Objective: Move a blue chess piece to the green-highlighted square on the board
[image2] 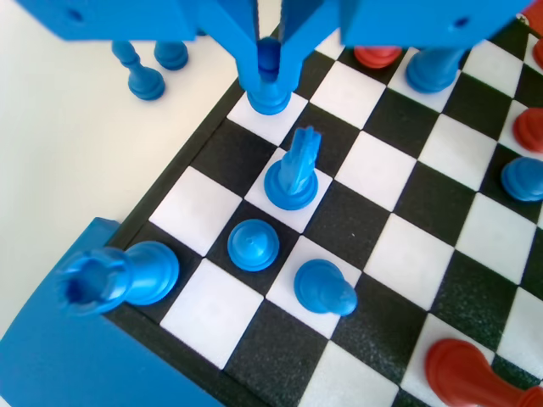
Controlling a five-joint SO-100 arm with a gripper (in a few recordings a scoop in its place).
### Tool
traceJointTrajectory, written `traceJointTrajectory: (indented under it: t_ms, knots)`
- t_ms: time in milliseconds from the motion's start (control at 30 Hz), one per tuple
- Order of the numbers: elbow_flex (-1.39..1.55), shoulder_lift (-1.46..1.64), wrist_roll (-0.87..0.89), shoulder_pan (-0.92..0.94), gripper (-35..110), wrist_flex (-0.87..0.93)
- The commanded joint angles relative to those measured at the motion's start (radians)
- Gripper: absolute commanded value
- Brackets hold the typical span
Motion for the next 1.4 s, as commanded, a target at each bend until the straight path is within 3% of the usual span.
traceJointTrajectory:
  t_ms: [0, 567, 933, 1367]
  knots:
    - [-0.037, 0.02, -0.018, -0.006, 1, 0.015]
    - [-0.077, 0.012, -0.021, -0.011, 10, 0.055]
    - [-0.279, 0.095, -0.061, 0.028, 8, 0.36]
    - [-0.509, 0.492, 0.117, 0.075, 1, 0.822]
